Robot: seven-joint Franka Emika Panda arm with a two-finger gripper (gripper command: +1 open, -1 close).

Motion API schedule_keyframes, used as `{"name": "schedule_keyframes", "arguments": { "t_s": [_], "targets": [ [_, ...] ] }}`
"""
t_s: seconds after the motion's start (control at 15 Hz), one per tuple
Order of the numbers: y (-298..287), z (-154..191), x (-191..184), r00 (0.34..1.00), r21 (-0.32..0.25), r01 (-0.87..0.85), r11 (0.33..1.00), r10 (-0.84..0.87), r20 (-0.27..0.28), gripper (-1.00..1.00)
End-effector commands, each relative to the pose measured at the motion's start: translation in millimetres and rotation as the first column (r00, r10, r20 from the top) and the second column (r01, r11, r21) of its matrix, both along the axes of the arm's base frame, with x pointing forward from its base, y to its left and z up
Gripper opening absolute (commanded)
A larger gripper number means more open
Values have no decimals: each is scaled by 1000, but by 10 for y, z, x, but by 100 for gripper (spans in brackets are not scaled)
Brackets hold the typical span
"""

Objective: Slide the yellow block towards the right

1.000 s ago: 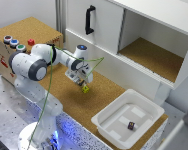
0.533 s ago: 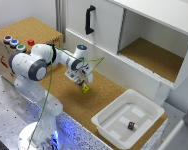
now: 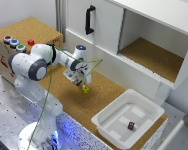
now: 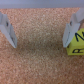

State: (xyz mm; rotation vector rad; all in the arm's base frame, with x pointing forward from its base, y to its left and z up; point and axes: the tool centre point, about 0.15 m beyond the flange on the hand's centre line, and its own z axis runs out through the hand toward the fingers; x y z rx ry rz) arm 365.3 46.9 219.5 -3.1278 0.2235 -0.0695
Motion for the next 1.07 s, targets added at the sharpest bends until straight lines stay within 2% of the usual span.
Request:
{"name": "schedule_keyframes", "arguments": {
  "t_s": [0.0,0.6,1.0],
  "targets": [
    [-173,39,2,999,-32,-14,999,16,46,-100],
    [-565,-133,-143,1000,-52,-28,998,28,-8,-100],
    [-1011,-135,-112,999,-84,36,996,-35,24,-100]
  ]
}}
